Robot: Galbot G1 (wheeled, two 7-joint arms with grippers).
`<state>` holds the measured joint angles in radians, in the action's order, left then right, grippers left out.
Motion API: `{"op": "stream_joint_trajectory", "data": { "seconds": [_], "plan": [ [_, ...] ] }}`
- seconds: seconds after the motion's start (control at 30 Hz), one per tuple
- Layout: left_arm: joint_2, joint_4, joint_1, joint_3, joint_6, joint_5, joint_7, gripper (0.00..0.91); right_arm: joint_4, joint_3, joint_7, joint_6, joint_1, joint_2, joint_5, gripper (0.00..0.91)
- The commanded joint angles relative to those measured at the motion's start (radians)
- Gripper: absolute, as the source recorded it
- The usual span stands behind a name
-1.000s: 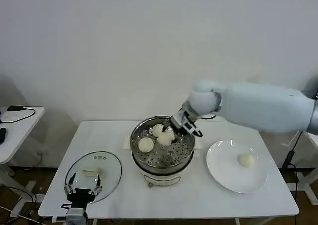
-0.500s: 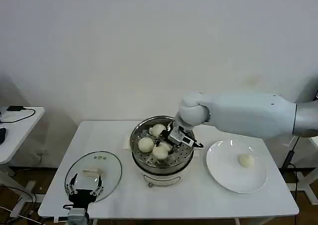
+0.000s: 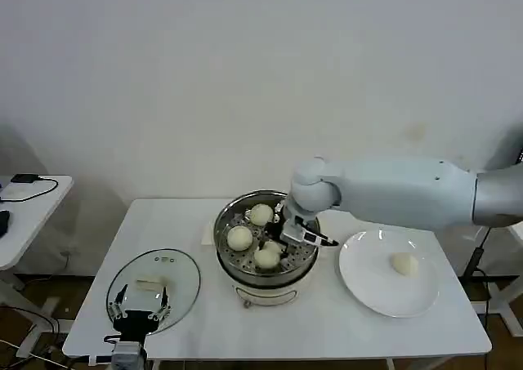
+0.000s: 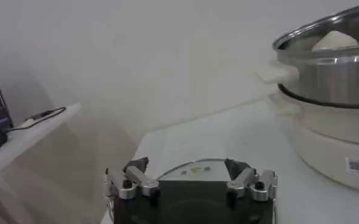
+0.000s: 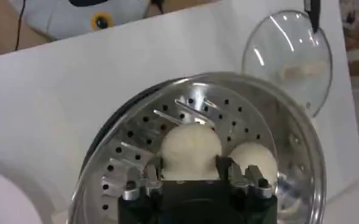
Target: Take steamed baozi put them in steamer then cover it.
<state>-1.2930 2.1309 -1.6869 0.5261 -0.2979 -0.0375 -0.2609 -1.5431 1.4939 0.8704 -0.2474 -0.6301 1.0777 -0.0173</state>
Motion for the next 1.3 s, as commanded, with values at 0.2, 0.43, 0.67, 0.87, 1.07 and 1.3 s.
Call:
{"op": "stream_joint_trajectory", "data": {
  "seconds": [0.2, 0.43, 0.67, 0.87, 1.07, 1.3],
  "plan": [
    [0.002, -0.004, 0.005, -0.001, 0.0, 0.001, 0.0, 0.907, 0.013, 0.004, 0.002, -0.023, 0.011, 0.014, 0.032, 0.655],
    [0.003, -0.004, 0.004, -0.001, 0.0, 0.001, 0.0, 0.907, 0.01, 0.004, 0.001, -0.028, 0.003, 0.01, 0.036, 0.907],
    [0.005, -0.004, 0.009, -0.006, 0.0, 0.002, 0.0, 0.907, 0.008, -0.003, -0.002, -0.012, -0.023, -0.006, 0.007, 0.907],
    [0.022, 0.007, 0.018, 0.001, -0.005, 0.016, 0.003, 0.907, 0.003, -0.024, 0.008, 0.06, -0.084, -0.087, -0.064, 0.907],
    [0.044, 0.01, 0.025, 0.002, -0.005, 0.019, 0.024, 0.907, -0.013, -0.048, 0.009, 0.207, -0.123, -0.24, -0.129, 0.907],
    [0.073, 0.006, 0.049, 0.013, 0.014, -0.039, 0.139, 0.907, -0.05, -0.035, 0.041, 0.343, -0.094, -0.484, -0.136, 0.907]
  ]
}}
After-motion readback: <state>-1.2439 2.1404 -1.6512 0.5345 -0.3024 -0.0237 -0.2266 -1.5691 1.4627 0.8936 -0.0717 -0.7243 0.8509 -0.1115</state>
